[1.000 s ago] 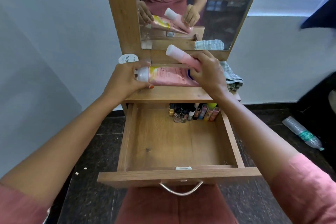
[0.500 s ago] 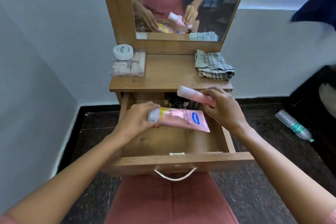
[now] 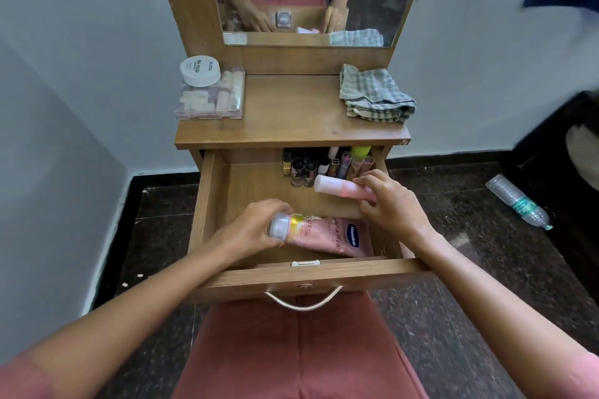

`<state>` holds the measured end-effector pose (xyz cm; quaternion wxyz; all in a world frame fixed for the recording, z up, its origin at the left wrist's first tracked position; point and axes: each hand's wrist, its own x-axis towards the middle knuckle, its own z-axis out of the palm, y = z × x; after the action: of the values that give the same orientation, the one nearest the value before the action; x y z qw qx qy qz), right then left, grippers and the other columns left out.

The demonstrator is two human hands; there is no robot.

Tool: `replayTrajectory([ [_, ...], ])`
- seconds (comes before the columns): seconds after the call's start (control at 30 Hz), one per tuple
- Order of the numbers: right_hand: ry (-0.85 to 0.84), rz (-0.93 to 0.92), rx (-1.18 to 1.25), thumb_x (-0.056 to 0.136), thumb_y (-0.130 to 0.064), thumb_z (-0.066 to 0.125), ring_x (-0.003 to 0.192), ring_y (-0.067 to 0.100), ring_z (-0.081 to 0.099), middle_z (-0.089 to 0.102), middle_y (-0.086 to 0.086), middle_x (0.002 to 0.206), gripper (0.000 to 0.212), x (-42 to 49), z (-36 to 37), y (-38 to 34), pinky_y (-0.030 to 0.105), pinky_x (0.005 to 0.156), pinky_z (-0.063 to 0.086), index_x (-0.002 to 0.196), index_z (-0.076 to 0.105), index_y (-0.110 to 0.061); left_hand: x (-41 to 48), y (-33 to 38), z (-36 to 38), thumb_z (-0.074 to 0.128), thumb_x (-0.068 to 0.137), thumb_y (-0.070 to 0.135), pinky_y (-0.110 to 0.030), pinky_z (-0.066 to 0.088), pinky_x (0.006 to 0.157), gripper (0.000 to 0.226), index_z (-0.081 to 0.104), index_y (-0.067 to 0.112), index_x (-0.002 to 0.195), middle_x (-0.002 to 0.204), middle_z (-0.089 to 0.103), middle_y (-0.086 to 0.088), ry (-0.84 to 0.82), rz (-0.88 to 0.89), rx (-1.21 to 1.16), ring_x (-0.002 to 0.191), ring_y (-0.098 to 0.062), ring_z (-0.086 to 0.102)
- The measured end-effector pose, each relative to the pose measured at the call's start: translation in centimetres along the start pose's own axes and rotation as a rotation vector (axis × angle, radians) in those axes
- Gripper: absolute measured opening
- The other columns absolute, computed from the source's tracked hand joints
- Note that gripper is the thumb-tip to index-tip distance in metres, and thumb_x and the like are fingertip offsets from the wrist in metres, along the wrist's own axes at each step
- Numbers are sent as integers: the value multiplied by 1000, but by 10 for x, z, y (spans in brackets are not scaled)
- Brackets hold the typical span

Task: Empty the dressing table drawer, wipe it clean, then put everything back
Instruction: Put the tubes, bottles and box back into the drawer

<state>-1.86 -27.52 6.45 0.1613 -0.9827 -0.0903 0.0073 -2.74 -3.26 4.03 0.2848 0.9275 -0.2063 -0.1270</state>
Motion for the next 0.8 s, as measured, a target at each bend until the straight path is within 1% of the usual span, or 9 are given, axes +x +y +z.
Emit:
replayTrajectory([
  [0.07,-33,-7,-31,84,-15,54,108,22,57,54,-2,125,38,1,2,0,37,80,49,122,55,-15,1,1,4,74,71,13,-15,34,90,53,50,11,119,119,52,1,-58,15,49,111,-10,48],
  [0.2,-87,-35,-110,87,-17,52,111,20,55,51,-2,126,38,5,5,-2,34,74,46,125,52,-16,2,0,10,73,72,15,-20,39,90,51,49,12,117,116,48,0,-148,60,77,108,-12,47],
  [0.3,-129,-62,-152,88,-16,50,110,20,54,51,0,125,36,10,7,-3,26,68,36,124,52,-14,3,-1,11,73,74,15,-20,40,92,49,50,16,117,116,47,2,-176,81,58,106,-8,46],
  [0.37,-164,-75,-183,87,-14,50,108,21,55,52,2,122,31,13,9,-4,24,67,32,118,52,-10,2,-2,10,72,74,15,-20,41,93,49,49,17,118,117,47,4,-180,80,41,107,-6,45],
  [0.43,-193,-88,-217,87,-13,50,105,22,56,52,5,117,26,16,10,-6,26,68,37,112,53,-7,1,-2,8,72,75,15,-20,43,93,49,49,17,119,116,46,5,-192,79,15,107,-6,46],
  [0.53,-237,-113,-263,87,-13,50,105,23,57,53,6,116,25,20,15,-9,34,73,46,112,53,-7,1,-3,2,72,75,14,-14,42,91,46,52,17,116,111,47,7,-221,70,-54,104,-5,47],
  [0.57,-247,-122,-281,87,-12,50,105,24,57,53,6,116,25,22,16,-9,35,73,46,111,53,-7,2,-3,1,72,75,15,-16,43,92,44,53,17,115,111,49,6,-233,63,-79,104,-6,48],
  [0.67,-264,-148,-329,88,-12,49,103,26,58,53,8,116,21,25,21,-10,37,73,48,108,51,-6,6,-2,-3,71,76,18,-27,44,97,45,53,17,118,117,53,2,-288,30,-88,108,-10,51],
  [0.8,-257,-167,-350,89,-10,47,103,27,58,53,9,117,20,26,24,-10,38,73,49,109,49,-5,12,-1,-5,72,74,21,-29,46,95,50,53,20,120,118,57,6,-323,25,-62,105,-7,53],
])
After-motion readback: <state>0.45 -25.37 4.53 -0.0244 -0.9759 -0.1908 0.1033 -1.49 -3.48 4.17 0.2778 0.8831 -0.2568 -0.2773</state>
